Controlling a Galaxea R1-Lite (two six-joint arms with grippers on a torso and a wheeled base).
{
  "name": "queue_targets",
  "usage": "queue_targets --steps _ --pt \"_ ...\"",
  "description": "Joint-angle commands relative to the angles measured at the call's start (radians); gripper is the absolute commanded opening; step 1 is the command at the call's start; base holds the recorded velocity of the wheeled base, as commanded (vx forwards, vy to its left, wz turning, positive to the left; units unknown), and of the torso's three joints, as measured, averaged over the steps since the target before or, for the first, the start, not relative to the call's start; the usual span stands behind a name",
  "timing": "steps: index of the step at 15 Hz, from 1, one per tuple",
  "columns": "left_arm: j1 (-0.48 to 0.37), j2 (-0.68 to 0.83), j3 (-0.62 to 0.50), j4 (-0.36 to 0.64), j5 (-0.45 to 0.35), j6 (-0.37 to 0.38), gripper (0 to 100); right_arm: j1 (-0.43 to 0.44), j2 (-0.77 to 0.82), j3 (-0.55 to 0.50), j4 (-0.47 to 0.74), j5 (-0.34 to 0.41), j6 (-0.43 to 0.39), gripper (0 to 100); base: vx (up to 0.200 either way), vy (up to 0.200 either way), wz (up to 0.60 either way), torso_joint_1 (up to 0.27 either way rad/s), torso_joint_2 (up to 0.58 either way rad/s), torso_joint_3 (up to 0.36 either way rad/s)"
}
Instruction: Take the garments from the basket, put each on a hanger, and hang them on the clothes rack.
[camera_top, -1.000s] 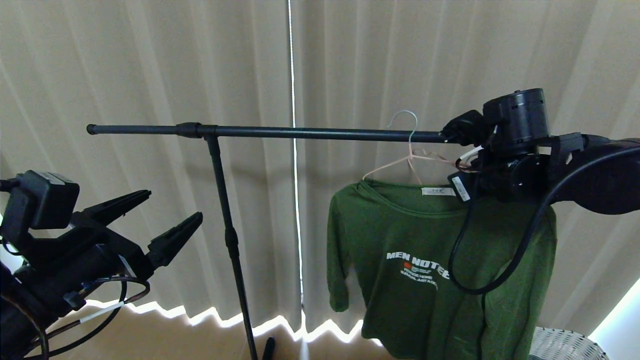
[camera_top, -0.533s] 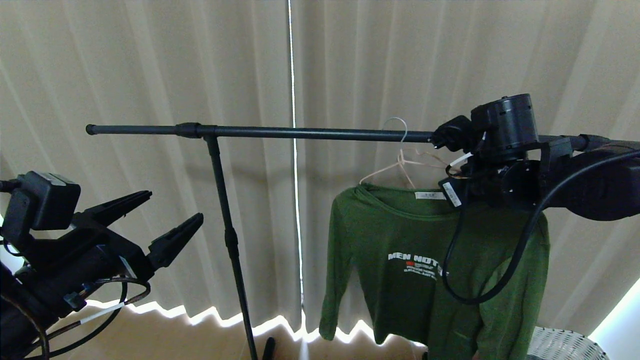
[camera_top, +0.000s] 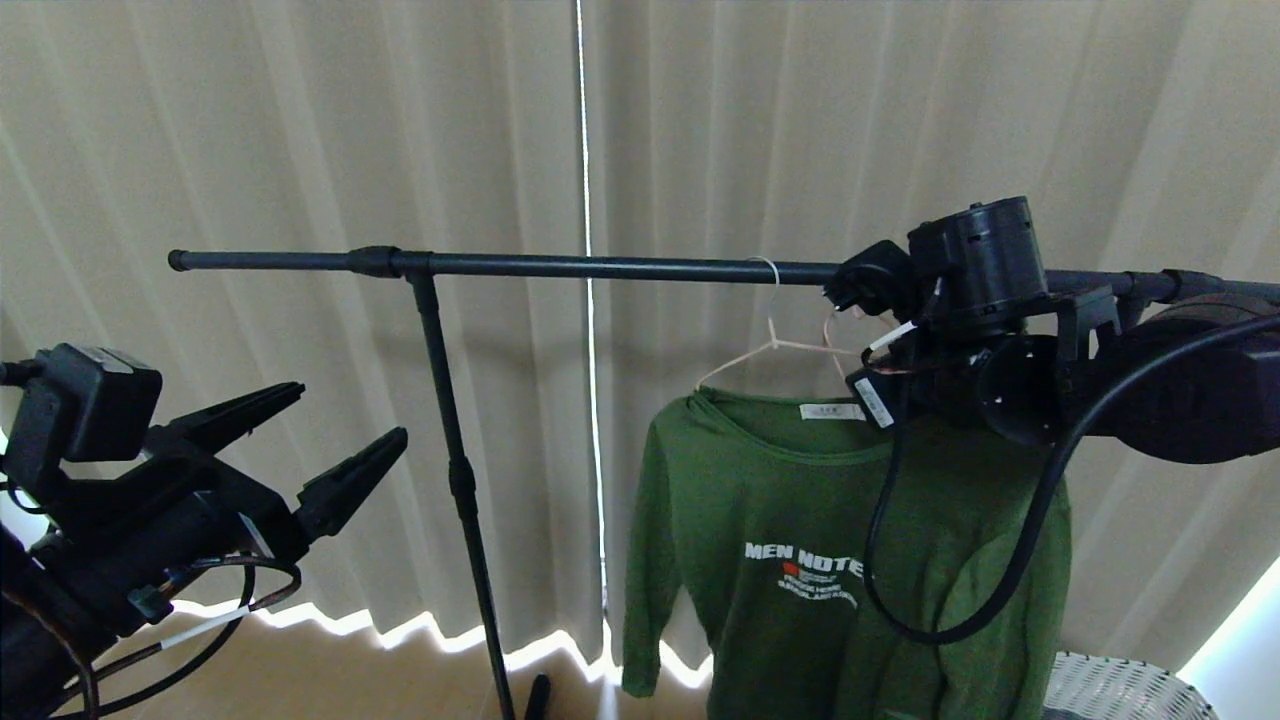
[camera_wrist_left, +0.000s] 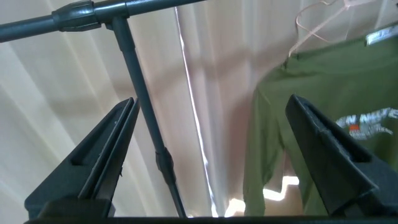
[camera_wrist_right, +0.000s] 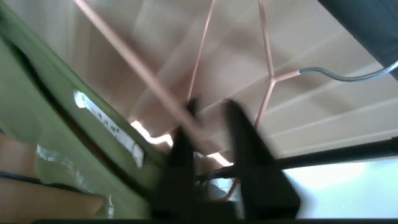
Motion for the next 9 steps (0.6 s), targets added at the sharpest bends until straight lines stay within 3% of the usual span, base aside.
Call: queue_targets --steps 1,5,7,9 --pt "0.000 0.001 0.000 0.000 0.000 0.000 100 0.011 -0.005 0.017 -0.002 0.001 0.002 100 0.000 0.000 0.00 0.000 0.00 0.000" --pt "0.001 0.001 0.000 0.000 0.000 0.000 100 0.037 -0.019 0.082 -0.082 0.019 0.014 100 0.000 0.000 0.00 0.000 0.00 0.000" --pt "0.003 -0.001 0.000 0.000 0.000 -0.001 100 0.037 -0.020 0.120 -0.174 0.094 0.013 100 0.000 0.000 0.00 0.000 0.00 0.000" --pt "0.003 -0.003 0.000 0.000 0.000 -0.001 100 0.037 -0.030 0.160 -0.246 0.117 0.010 100 0.000 0.000 0.00 0.000 0.00 0.000"
